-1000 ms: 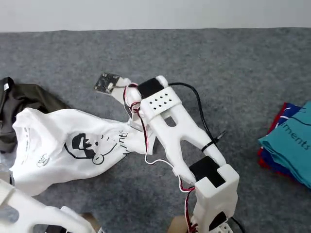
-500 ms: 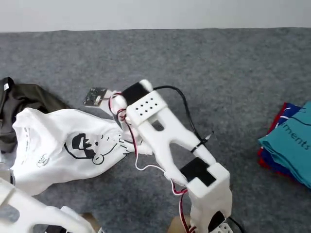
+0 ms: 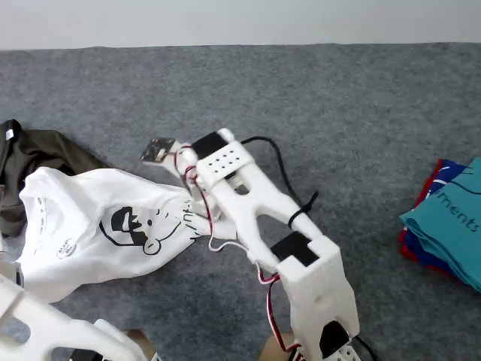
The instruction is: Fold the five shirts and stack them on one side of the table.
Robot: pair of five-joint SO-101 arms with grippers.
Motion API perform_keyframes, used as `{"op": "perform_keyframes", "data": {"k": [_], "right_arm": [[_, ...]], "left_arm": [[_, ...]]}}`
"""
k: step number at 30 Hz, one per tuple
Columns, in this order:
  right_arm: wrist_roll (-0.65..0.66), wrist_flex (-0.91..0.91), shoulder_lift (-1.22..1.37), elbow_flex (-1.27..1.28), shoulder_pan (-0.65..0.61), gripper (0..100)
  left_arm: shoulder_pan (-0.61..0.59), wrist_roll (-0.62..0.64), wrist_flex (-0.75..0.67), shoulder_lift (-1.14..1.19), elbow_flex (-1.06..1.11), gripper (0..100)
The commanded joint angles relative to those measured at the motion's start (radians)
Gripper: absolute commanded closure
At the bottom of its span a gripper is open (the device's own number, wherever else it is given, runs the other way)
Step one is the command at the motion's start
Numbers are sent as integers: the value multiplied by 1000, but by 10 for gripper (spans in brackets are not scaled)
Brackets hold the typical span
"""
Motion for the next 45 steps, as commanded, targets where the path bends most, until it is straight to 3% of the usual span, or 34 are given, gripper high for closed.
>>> {"op": "perform_keyframes", "data": {"k": [1,19,27,30,34,45], "right_arm": [[-6,-38,-13,-48,53,742],[44,-81,31,-55,48,742],[55,-73,193,-227,70,747],[58,-70,226,-295,79,819],[153,-58,222,-324,87,987],[190,174,50,-466,156,988]], "left_arm": [[6,9,0,-14,-27,998],[6,9,5,-12,-27,998],[5,9,5,-14,-27,998],[5,9,6,-15,-27,998],[5,9,6,-15,-27,998],[41,54,5,-15,-122,998]]}}
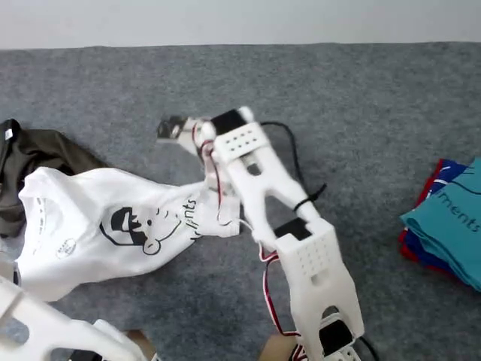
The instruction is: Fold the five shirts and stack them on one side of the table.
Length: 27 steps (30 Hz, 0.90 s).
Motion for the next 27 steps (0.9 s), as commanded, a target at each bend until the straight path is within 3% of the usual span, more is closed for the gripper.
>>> {"op": "perform_keyframes", "data": {"k": [1,9,15,22,27], "right_arm": [[11,77,-139,-98,45,988],[11,174,-300,-207,119,987],[11,177,-461,-213,203,987],[11,177,-607,-212,341,987],[11,177,-634,-212,440,987]], "left_arm": [[60,66,5,-15,-108,998],[354,288,8,-15,-443,998],[562,377,-41,-8,-599,998],[580,394,-287,-15,-671,998],[578,390,-325,-15,-722,998]]}}
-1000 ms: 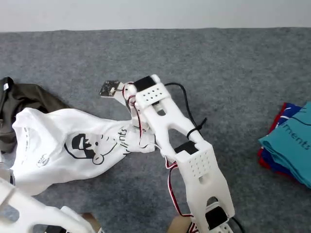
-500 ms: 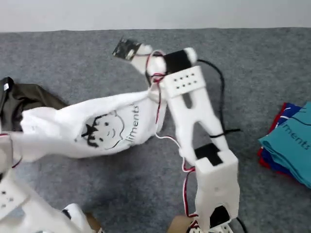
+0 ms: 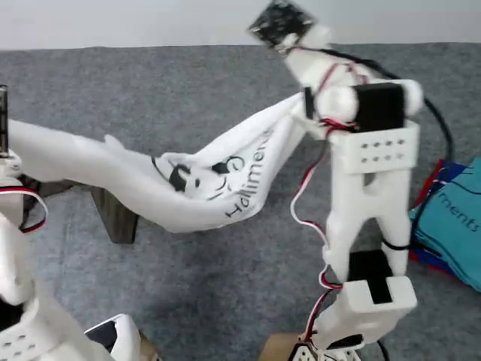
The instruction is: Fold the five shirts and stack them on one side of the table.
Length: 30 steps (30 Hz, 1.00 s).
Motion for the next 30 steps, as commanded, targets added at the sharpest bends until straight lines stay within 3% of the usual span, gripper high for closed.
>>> {"op": "perform_keyframes", "data": {"k": [1,7,11,14,20,30], "right_arm": [[9,38,-65,-46,65,987],[8,38,-71,-44,127,986],[8,38,-70,-44,122,986],[8,38,-59,-44,111,986],[8,38,-39,-44,107,987],[9,36,-51,-60,38,987]], "left_arm": [[0,3,-41,-17,-58,998],[5,8,6,-17,-193,998],[6,-2,187,-17,-240,998],[3,-127,361,-21,-248,974],[-75,-155,347,-157,-200,791],[-81,-133,321,-232,-151,791]]}}
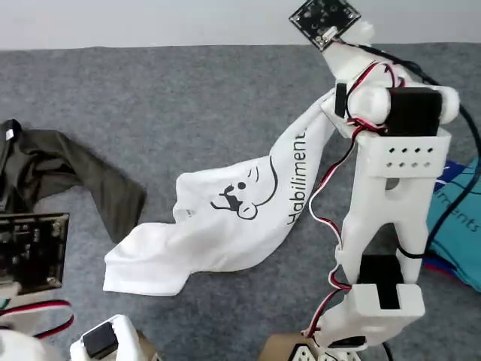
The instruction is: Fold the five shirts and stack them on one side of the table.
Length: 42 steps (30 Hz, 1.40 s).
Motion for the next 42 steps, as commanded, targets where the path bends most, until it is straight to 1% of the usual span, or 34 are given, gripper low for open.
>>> {"op": "perform_keyframes", "data": {"k": [1,5,9,11,14,18,21,23,27,31,33,37,42], "right_arm": [[9,38,-35,-69,-51,987],[9,39,-68,-72,-113,987],[8,44,-71,-69,-101,987],[6,44,-79,-44,-82,987],[5,44,-105,-5,-53,988],[5,44,-163,100,-51,988],[5,42,-197,176,-53,988],[5,42,-217,212,-58,988],[5,42,-248,253,-85,988],[5,42,-251,259,-105,988],[5,42,-251,259,-105,988],[5,44,-251,259,-102,988],[5,44,-249,259,-102,988]], "left_arm": [[-5,44,-17,5,8,791],[-5,130,-68,48,77,792],[0,181,-118,147,214,830],[26,204,-126,215,248,833],[124,242,-118,315,254,833],[311,296,-129,443,254,833],[437,336,-176,577,254,833],[496,348,-227,672,254,833],[585,347,-338,873,252,831],[669,341,-416,1068,249,828],[710,315,-443,1160,249,808],[770,284,-466,1316,228,794],[769,249,-420,1478,87,793]]}}
